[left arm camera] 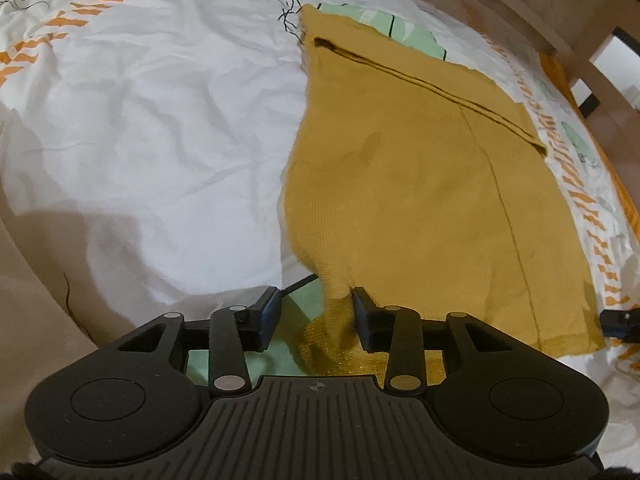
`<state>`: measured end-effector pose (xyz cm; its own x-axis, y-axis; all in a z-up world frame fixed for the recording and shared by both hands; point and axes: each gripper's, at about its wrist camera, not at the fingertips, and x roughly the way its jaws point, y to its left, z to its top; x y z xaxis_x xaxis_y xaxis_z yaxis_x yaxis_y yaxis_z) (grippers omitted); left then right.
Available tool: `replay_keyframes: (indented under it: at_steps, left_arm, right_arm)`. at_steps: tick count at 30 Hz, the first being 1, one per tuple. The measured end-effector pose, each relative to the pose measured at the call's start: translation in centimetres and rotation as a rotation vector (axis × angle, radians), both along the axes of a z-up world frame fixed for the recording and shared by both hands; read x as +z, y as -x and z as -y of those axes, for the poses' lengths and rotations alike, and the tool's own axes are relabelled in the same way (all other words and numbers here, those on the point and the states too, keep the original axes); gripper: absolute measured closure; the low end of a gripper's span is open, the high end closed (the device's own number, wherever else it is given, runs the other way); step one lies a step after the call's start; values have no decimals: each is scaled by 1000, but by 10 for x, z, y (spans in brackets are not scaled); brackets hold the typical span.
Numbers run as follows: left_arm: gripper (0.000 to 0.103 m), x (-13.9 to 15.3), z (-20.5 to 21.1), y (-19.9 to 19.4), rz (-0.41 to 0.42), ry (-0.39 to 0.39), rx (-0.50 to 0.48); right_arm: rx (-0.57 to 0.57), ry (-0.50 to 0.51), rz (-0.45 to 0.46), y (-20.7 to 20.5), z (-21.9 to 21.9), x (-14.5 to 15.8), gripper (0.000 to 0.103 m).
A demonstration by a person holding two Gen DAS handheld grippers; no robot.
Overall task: Fold small clothes
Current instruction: 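Grasp the sweater hem with the left tool while the right tool grasps it too, then lift the hem with both tools and fold it toward the collar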
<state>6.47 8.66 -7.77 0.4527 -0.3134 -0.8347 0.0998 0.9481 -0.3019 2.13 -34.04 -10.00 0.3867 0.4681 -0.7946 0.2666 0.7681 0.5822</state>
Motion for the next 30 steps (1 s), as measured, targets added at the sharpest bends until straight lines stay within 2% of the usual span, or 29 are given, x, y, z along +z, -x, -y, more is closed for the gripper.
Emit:
replay_keyframes:
  at_steps: [6, 8, 10, 11, 12, 13, 14, 15, 17, 19, 23, 30]
  left_arm:
    - [40, -3, 16, -7, 20, 3, -17]
    - [41, -2, 23, -6, 25, -25, -36]
    - [53, -1, 21, -4, 28, -16, -38]
    - [73, -1, 18, -2, 28, -1, -26]
    - [95, -1, 14, -2, 21, 30, -14]
    - [96, -2, 9, -3, 7, 77, -10]
    - [97, -2, 5, -3, -4, 114, 5]
    - [97, -2, 2, -4, -7, 134, 20]
    - [97, 5, 1, -3, 20, 157, 24]
    - [97, 14, -3, -5, 44, 200, 30]
    - [97, 40, -9, -18, 94, 262, 43]
    - [97, 75, -7, -58, 174, 334, 63]
  right_arm:
    - [-10, -32, 10, 1, 0, -4, 32]
    - [-10, -37, 13, 2, 1, -4, 32]
    - [-6, -43, 14, 4, 1, -4, 32]
    - [0, -40, 15, 4, 1, -4, 35]
    - [11, -29, 15, 5, 0, -3, 44]
    - [21, -18, 15, 4, -2, -3, 51]
    - [32, -15, 11, 4, -4, -3, 78]
    - [42, -24, 10, 3, -5, -3, 86]
    - [50, -34, 28, 2, -6, 0, 86]
    - [37, -58, 91, 3, -4, 11, 87]
    - [-50, -167, 216, 4, 11, 29, 87]
    - [-165, -244, 392, -25, 34, 58, 87]
